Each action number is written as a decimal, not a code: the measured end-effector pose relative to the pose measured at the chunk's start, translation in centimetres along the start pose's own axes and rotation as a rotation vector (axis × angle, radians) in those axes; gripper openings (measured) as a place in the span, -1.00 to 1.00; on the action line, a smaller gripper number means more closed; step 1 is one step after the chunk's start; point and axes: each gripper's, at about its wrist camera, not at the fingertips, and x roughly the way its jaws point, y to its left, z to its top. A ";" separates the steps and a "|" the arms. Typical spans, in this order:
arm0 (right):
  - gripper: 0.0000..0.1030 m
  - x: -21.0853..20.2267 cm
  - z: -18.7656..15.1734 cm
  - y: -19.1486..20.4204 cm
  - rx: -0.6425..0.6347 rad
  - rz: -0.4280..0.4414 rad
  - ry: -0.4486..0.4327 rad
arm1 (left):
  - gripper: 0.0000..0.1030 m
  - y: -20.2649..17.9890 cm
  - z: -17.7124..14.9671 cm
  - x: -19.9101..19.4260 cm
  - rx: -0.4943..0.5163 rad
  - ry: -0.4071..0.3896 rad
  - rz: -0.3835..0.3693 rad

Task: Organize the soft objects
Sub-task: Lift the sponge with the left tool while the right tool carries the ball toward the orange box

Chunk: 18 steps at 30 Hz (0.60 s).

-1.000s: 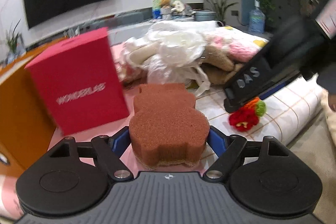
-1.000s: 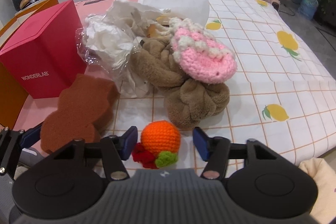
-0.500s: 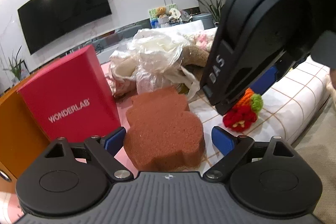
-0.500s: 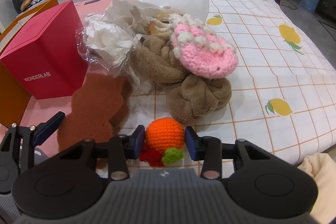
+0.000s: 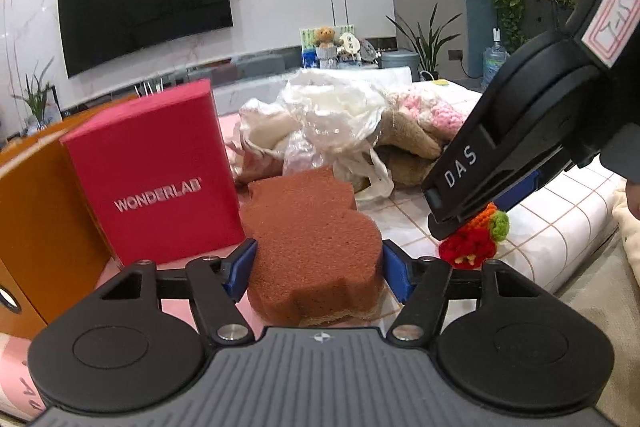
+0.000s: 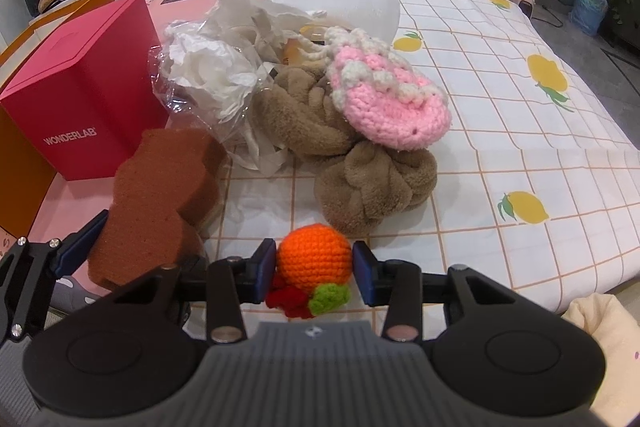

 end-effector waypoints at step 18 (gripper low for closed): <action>-0.20 -9.1 -0.4 -0.2 0.108 0.052 -0.233 | 0.47 1.3 7.4 -7.8 0.003 -0.183 -0.028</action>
